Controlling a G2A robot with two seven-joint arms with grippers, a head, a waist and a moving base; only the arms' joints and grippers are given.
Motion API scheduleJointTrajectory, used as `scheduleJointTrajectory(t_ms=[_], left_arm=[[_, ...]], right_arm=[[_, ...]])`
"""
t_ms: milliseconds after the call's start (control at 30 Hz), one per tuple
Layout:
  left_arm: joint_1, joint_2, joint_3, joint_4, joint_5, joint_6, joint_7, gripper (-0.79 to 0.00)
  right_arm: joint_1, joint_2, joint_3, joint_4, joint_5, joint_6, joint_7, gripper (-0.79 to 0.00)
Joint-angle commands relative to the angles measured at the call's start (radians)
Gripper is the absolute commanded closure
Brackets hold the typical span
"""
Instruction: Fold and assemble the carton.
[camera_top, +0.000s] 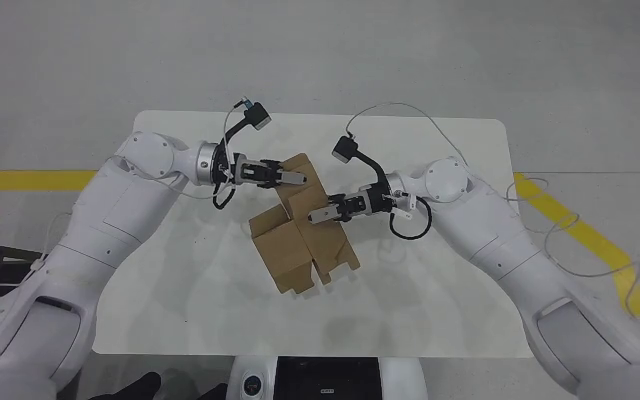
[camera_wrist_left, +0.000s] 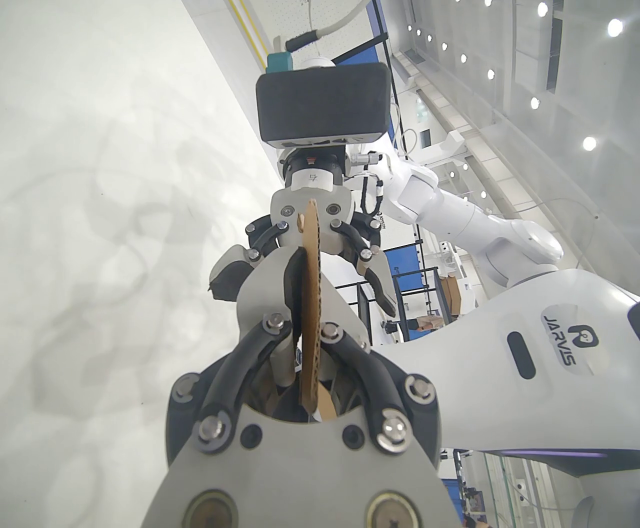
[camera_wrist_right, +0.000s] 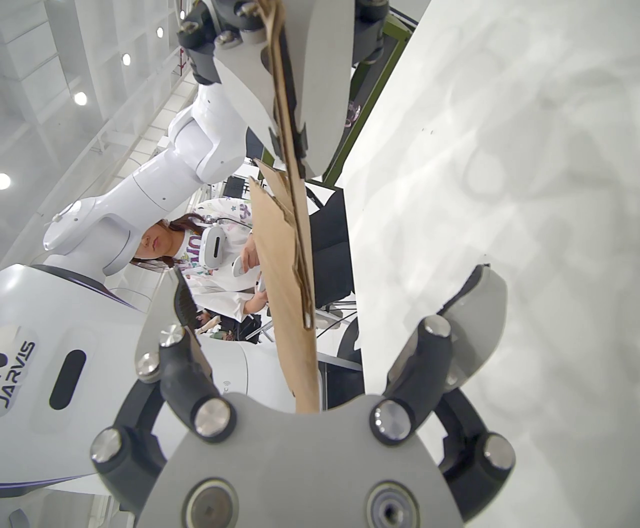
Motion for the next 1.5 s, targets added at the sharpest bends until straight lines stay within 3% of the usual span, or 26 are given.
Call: scheduleJointTrajectory(t_ms=[0,100,133,167,200,333,500,567,600,633,1000,1467], left_arm=[[-0.003,0.001,0.007,0.003,0.000,-0.003,0.003,0.000],[-0.007,0.001,0.015,0.006,-0.003,-0.006,0.006,0.000],[-0.008,0.002,0.019,0.006,-0.005,-0.005,0.005,0.000],[-0.010,0.002,0.021,0.006,-0.008,-0.005,0.005,0.000],[-0.010,0.002,0.024,0.007,-0.012,-0.005,0.005,0.000],[-0.015,0.004,0.032,0.012,-0.024,0.001,-0.001,0.000],[-0.018,0.006,0.038,0.018,-0.034,0.003,-0.003,-0.203],[-0.020,0.008,0.040,0.020,-0.031,0.000,0.000,-0.342],[-0.021,0.008,0.042,0.019,-0.028,-0.001,0.001,-0.502],[-0.021,0.009,0.043,0.020,-0.029,-0.003,0.003,-0.785],[-0.016,0.017,-0.011,0.080,-0.136,-0.019,0.019,-0.785],[0.053,0.004,-0.070,0.179,-0.174,-0.036,0.112,-0.785]], right_arm=[[-0.002,-0.002,0.004,0.001,-0.002,-0.002,0.004,-0.345],[-0.004,-0.006,0.012,0.008,-0.006,-0.003,0.009,-0.222],[-0.006,-0.007,0.014,0.010,-0.008,-0.004,0.010,-0.163],[-0.007,-0.008,0.017,0.012,-0.007,-0.005,0.011,-0.046],[-0.008,-0.009,0.019,0.014,-0.008,-0.005,0.012,-0.009],[-0.014,-0.014,0.026,0.019,-0.002,-0.007,0.026,0.000],[-0.019,-0.022,0.034,0.027,0.006,-0.005,0.039,0.000],[-0.020,-0.025,0.036,0.030,0.008,-0.004,0.040,0.000],[-0.020,-0.026,0.038,0.032,0.009,-0.004,0.041,0.000],[-0.021,-0.028,0.040,0.034,0.013,-0.004,0.040,0.000],[-0.034,-0.033,0.084,0.066,0.041,0.013,0.020,0.000],[-0.127,0.003,0.232,0.003,-0.010,0.093,-0.216,0.000]])
